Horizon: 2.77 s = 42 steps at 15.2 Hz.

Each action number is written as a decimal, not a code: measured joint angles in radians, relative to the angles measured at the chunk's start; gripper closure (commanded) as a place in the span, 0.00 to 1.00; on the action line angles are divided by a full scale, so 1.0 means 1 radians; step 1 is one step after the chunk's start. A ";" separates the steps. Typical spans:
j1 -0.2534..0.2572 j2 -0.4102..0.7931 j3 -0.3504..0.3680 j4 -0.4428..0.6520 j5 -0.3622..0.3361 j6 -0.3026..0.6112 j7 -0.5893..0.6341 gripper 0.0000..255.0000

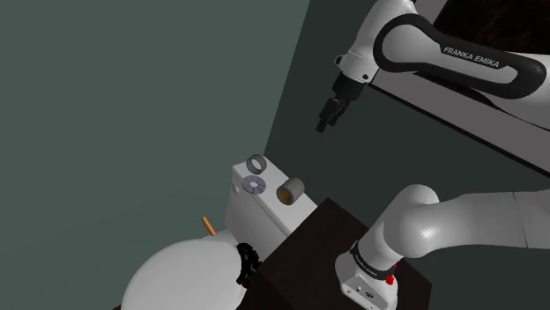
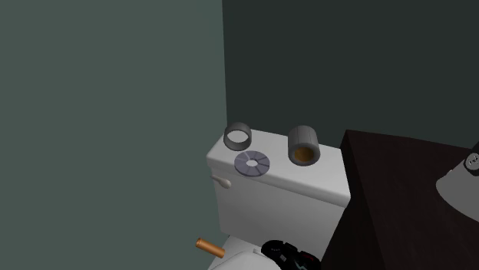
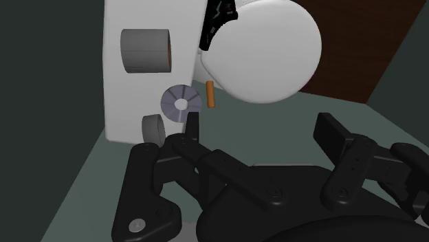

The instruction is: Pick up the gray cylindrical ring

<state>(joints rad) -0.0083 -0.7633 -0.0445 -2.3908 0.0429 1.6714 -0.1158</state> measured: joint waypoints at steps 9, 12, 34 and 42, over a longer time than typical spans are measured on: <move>-0.002 0.171 -0.037 -0.071 -0.024 0.245 -0.067 0.00; -0.010 0.258 -0.067 -0.074 -0.038 0.337 -0.112 0.00; -0.038 1.101 -0.122 0.279 0.093 0.840 -0.385 0.00; -0.075 1.301 -0.098 0.415 0.128 0.906 -0.437 0.00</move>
<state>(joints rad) -0.0828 0.5376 -0.1424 -1.9756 0.1709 2.5775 -0.5526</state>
